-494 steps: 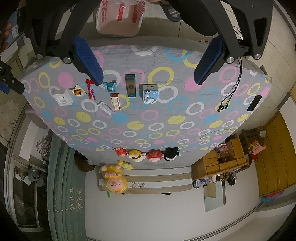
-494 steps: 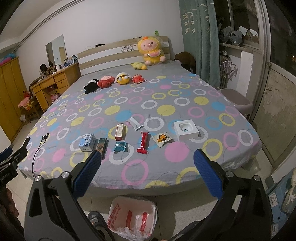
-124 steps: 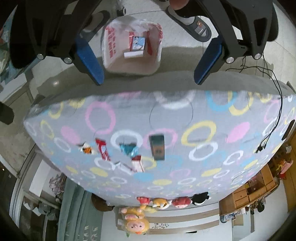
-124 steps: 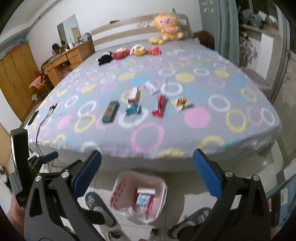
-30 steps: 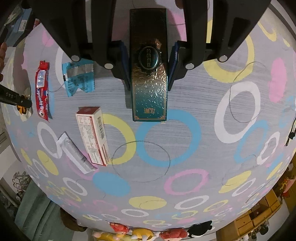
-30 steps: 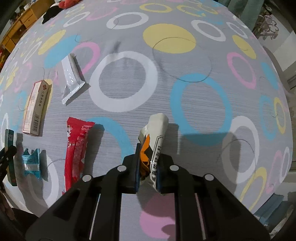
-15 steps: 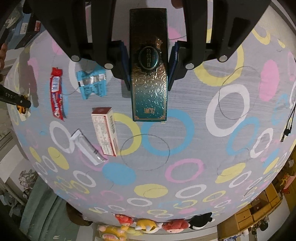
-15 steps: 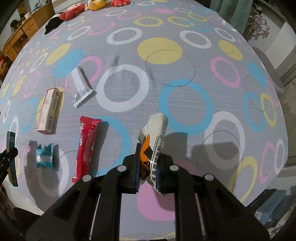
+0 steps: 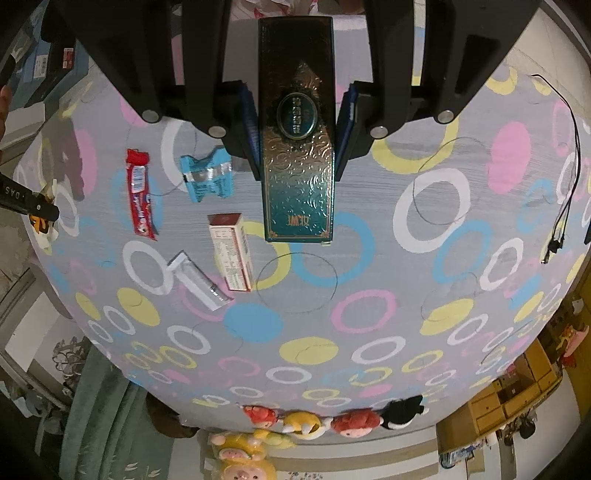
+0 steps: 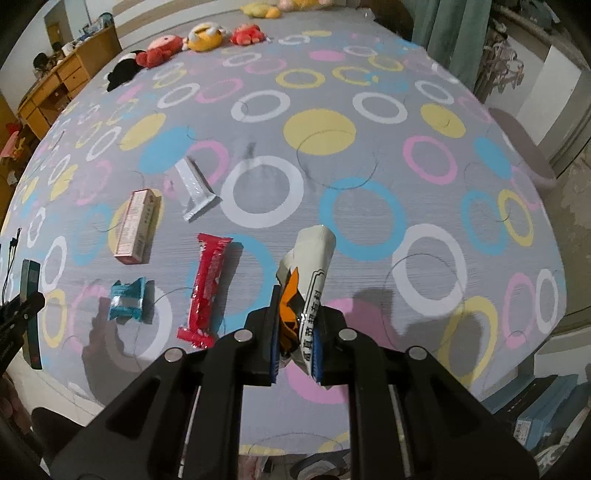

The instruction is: Collect trash

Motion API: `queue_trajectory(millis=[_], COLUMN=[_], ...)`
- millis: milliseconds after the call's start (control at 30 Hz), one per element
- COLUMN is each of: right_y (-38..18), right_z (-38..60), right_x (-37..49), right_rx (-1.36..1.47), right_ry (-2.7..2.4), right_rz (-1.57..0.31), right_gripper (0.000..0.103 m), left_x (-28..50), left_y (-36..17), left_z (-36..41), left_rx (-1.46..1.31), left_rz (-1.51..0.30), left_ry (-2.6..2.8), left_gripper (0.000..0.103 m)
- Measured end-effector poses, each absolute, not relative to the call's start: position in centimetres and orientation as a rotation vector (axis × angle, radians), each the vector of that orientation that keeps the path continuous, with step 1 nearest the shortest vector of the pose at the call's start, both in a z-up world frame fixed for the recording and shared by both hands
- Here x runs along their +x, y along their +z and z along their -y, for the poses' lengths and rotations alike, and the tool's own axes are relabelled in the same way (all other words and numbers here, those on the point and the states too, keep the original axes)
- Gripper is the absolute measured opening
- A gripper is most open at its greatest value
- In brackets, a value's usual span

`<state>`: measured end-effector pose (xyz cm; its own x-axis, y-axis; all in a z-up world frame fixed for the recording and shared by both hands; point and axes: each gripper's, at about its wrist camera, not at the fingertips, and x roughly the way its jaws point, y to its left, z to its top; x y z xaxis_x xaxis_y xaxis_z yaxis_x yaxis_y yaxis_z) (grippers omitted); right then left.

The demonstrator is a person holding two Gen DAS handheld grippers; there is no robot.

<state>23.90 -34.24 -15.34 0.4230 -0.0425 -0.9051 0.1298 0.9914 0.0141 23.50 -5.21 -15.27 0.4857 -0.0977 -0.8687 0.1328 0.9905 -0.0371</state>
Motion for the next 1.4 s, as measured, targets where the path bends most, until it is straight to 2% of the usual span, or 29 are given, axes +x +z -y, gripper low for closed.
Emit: queue_trajectory(millis=[1033, 1400], right_y=[-5.3, -5.6], right_z=[29.1, 25.9], right_x=[9.6, 3.6], right_rx=[0.003, -0.036], right_ry=[-0.055, -0.022], right_rz=[-0.814, -0.756], right_gripper=[0.013, 0.013], left_x=[11.5, 5.8], left_y=[-7.2, -7.9], left_z=[5.2, 5.8], left_rx=[0.053, 0.076], left_rz=[-0.877, -0.888], left_ry=[-0.189, -0.268], left_gripper=[0.035, 0.035])
